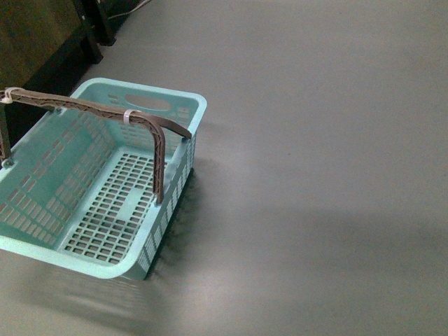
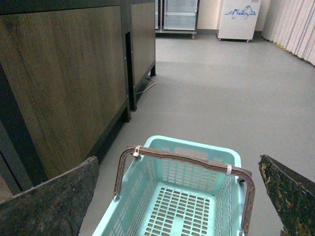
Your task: Pick lemon and mango into basket
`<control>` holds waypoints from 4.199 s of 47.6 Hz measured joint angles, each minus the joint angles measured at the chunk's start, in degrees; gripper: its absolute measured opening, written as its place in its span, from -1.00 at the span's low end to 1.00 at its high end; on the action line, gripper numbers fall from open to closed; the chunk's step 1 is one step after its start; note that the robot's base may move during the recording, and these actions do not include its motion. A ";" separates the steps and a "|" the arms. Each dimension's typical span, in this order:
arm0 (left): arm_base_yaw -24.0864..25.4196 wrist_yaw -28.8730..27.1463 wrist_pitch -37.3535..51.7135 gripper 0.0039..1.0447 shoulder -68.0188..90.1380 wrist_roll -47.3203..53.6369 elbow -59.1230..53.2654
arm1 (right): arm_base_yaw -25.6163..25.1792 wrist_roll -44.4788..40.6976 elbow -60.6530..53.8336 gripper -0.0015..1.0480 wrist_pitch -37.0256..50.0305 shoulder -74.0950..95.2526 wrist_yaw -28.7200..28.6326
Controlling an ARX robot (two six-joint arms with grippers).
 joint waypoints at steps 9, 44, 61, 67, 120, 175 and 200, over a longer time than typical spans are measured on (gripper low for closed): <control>0.00 0.00 0.00 0.87 0.00 0.00 0.00 | 0.00 0.00 0.00 0.83 0.00 0.00 0.00; 8.90 10.40 15.15 0.87 53.44 -47.98 10.64 | 0.00 0.00 0.00 0.83 0.00 0.00 0.00; 3.26 4.79 33.38 0.87 92.13 -63.30 25.18 | 0.00 0.00 0.00 0.83 0.00 0.00 0.00; 0.76 3.34 33.66 0.87 101.70 -65.83 30.93 | 0.00 0.00 0.00 0.83 0.00 0.00 0.00; -4.22 0.26 30.56 0.04 130.66 -73.79 62.88 | 0.00 0.00 0.00 0.83 0.00 0.00 0.00; -0.76 0.70 3.48 -0.92 61.11 -88.39 39.76 | 0.00 0.00 0.00 0.83 0.00 0.00 0.00; 0.20 2.60 -6.08 -0.92 50.07 -89.99 43.47 | 0.00 0.00 0.00 0.83 0.00 0.00 0.00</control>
